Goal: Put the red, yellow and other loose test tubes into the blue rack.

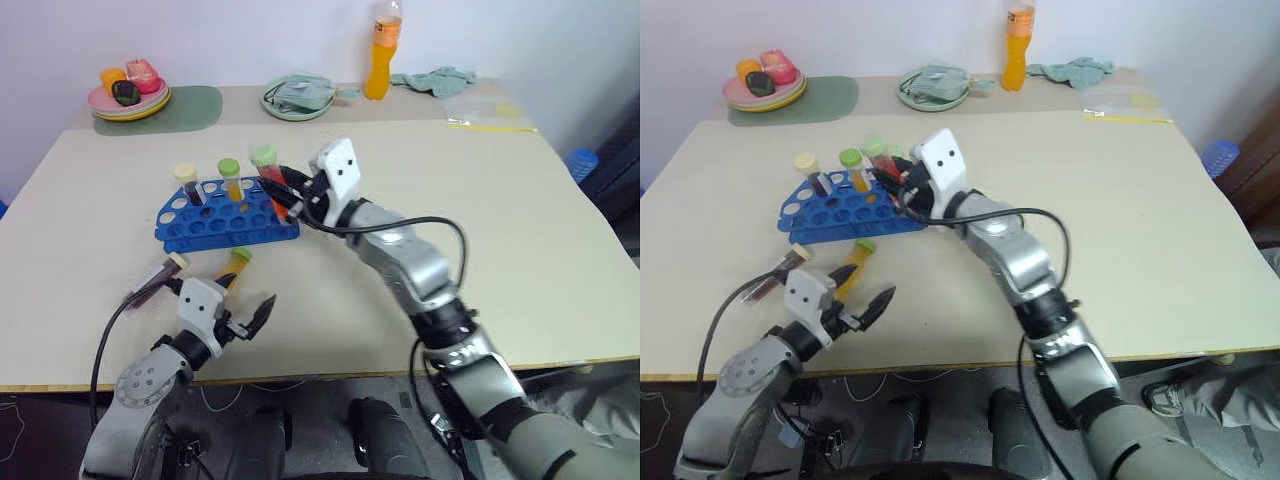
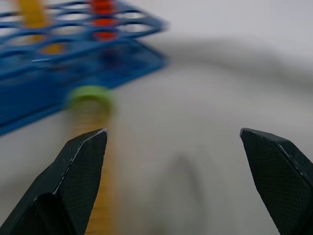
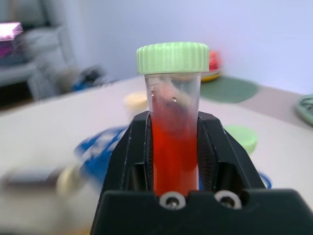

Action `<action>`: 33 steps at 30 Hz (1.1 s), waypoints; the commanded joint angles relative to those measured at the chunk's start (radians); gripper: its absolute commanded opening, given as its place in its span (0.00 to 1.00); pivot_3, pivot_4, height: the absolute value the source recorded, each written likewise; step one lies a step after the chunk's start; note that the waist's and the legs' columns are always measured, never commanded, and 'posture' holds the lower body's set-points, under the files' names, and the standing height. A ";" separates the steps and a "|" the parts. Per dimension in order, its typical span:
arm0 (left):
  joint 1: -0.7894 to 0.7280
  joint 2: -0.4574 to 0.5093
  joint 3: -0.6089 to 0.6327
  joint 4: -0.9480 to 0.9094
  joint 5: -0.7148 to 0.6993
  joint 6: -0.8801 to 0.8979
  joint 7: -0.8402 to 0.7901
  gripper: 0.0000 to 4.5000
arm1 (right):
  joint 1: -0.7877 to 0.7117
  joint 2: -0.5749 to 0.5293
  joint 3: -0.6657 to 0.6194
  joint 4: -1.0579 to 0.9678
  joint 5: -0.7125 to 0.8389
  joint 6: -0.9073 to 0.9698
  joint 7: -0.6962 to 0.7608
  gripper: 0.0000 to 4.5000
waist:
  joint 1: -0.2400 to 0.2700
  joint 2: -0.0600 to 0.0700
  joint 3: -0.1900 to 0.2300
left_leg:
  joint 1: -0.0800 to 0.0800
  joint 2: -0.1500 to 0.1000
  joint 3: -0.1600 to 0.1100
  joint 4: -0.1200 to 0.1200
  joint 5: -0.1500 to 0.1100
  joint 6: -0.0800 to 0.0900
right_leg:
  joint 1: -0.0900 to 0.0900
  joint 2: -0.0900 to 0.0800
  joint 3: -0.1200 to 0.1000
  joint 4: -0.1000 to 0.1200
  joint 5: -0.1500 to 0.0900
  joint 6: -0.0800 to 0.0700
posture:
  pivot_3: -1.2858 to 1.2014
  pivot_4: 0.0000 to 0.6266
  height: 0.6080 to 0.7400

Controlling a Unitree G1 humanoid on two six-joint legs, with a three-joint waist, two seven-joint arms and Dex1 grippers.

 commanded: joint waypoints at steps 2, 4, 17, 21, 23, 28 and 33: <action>-0.009 -0.001 0.036 -0.040 0.002 -0.016 0.016 1.00 | -0.064 0.061 -0.040 0.158 -0.063 -0.171 -0.026 0.16 | -0.002 0.000 0.000 | 0.000 0.000 0.000 0.000 0.000 0.000 | 0.000 0.000 0.000 0.000 0.000 0.000 | 0.52 0.24 1.00; -0.009 0.000 0.041 -0.066 0.001 0.004 0.025 1.00 | -0.075 0.081 -0.050 0.221 -0.072 -0.202 -0.017 0.16 | -0.003 0.000 0.000 | 0.000 0.000 0.000 -0.001 0.000 0.000 | 0.000 0.000 0.000 0.000 0.000 0.000 | 0.52 0.24 1.00; -0.037 -0.002 0.021 -0.152 -0.005 0.110 0.062 1.00 | -0.099 0.133 -0.082 0.410 -0.139 -0.306 0.000 0.16 | -0.027 0.000 0.000 | 0.001 0.000 -0.001 -0.001 0.000 -0.001 | -0.002 0.001 0.000 0.004 0.000 -0.001 | 0.52 0.24 1.00; -0.056 -0.002 0.017 -0.154 -0.007 0.129 0.061 1.00 | -0.122 0.152 -0.102 0.492 -0.151 -0.366 -0.021 0.16 | -0.026 0.000 0.000 | 0.001 0.000 -0.001 -0.001 0.000 -0.001 | -0.002 0.001 0.000 0.005 0.000 0.000 | 0.52 0.24 1.00; -0.064 -0.003 0.015 -0.152 -0.007 0.134 0.059 1.00 | -0.133 0.160 -0.107 0.531 -0.155 -0.391 -0.022 0.16 | -0.026 0.000 0.000 | 0.001 0.000 -0.001 -0.001 0.001 -0.001 | -0.002 0.001 0.000 0.006 0.000 -0.001 | 0.52 0.24 1.00; -0.070 -0.004 0.015 -0.145 -0.007 0.135 0.055 1.00 | -0.150 0.175 -0.119 0.594 -0.148 -0.437 -0.024 0.16 | -0.025 0.000 0.000 | 0.001 0.000 -0.001 0.000 0.001 -0.001 | -0.002 0.000 0.000 0.007 0.000 -0.001 | 0.52 0.24 1.00; -0.065 -0.004 0.019 -0.137 -0.007 0.128 0.050 1.00 | -0.144 0.188 -0.118 0.617 -0.144 -0.450 -0.008 0.16 | -0.025 0.000 0.000 | 0.001 0.000 -0.002 0.000 0.001 -0.002 | -0.002 0.000 0.000 0.008 0.000 -0.001 | 0.52 0.24 1.00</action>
